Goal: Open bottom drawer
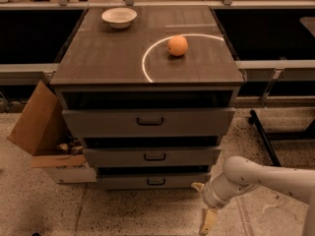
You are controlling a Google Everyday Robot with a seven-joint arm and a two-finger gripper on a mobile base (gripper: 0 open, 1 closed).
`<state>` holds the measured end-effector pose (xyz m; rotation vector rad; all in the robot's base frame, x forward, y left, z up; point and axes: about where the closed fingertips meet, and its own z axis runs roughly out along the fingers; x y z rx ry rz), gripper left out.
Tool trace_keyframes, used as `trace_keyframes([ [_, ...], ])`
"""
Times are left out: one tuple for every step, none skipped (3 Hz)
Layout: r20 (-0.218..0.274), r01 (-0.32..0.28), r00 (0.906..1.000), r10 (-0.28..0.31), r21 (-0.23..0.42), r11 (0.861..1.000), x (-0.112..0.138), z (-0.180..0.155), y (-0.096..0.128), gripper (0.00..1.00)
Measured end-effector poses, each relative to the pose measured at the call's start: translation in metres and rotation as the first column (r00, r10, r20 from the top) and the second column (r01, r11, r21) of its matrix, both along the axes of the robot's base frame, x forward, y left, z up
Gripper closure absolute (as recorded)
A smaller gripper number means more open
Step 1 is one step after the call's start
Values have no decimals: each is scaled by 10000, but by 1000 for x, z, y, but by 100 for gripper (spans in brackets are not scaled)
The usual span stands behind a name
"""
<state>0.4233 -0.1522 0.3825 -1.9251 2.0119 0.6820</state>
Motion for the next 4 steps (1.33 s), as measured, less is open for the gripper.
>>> trace_keyframes([
  [-6, -155, 9999, 155, -130, 9998, 15, -38, 3, 0],
  [417, -384, 9984, 392, -200, 9991, 45, -99, 5, 0],
  [452, -411, 9981, 421, -208, 9989, 47, -102, 4, 0],
  [1489, -276, 9881, 393, -799, 9964, 78, -123, -10, 0],
])
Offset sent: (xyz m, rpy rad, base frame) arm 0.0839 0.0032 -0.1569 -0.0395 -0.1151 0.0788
